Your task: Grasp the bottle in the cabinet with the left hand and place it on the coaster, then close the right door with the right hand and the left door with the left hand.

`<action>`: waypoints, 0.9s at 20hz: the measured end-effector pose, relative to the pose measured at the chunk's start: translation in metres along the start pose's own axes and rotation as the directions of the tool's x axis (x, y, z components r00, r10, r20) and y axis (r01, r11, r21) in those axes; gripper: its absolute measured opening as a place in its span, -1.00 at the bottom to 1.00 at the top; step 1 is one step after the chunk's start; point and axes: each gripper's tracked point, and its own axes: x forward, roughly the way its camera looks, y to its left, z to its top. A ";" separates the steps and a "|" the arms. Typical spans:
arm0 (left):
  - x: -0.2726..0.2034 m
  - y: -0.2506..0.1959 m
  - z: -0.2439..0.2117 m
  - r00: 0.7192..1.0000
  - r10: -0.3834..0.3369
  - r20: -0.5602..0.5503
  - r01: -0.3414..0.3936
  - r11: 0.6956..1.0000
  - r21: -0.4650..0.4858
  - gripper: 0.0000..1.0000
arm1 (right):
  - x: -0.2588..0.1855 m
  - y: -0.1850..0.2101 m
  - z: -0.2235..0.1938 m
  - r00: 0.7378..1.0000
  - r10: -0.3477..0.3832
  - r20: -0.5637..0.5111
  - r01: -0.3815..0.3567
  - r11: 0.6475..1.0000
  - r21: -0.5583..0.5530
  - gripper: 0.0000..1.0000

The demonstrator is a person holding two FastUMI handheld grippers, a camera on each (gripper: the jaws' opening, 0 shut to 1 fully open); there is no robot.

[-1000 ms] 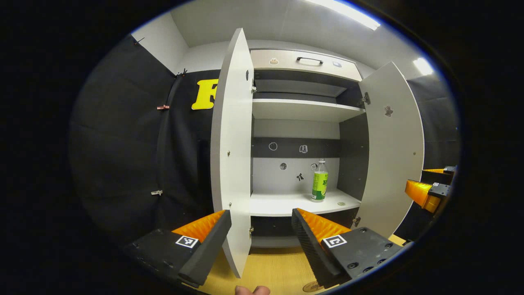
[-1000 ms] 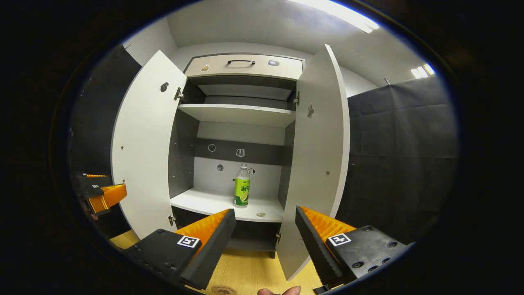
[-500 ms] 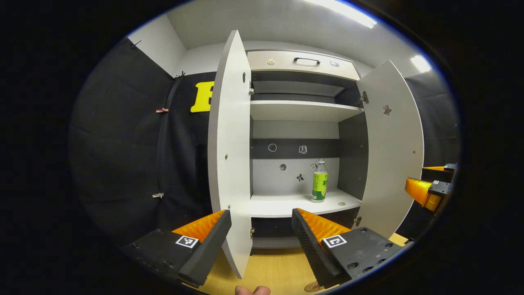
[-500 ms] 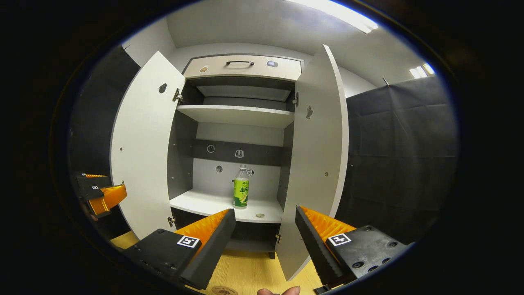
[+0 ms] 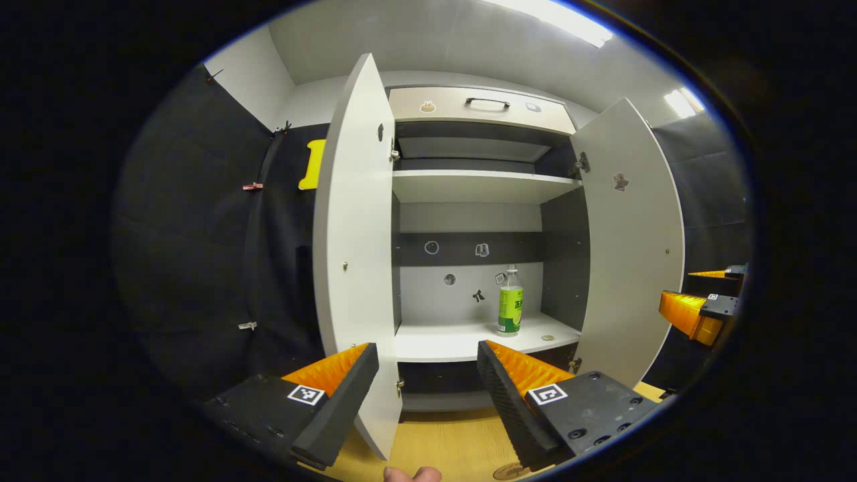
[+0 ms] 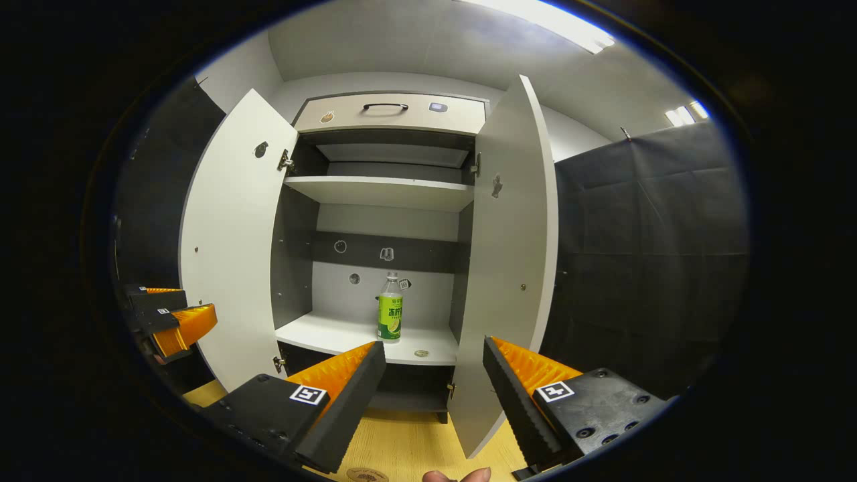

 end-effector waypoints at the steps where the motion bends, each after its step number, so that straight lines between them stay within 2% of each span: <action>1: 0.006 -0.009 0.001 1.000 -0.012 0.001 0.012 1.000 0.008 0.89 | -0.002 -0.005 0.004 1.000 -0.006 0.008 0.006 1.000 0.007 0.95; 9: 0.082 -0.102 -0.006 0.992 -0.127 0.001 0.127 0.992 -0.021 0.89 | -0.026 -0.078 0.014 0.995 -0.098 0.018 0.098 0.995 0.026 0.94; 18: 0.220 -0.173 -0.029 0.985 -0.170 -0.039 0.168 0.985 -0.035 0.89 | -0.040 -0.177 -0.005 0.969 -0.245 -0.034 0.245 0.970 0.002 0.94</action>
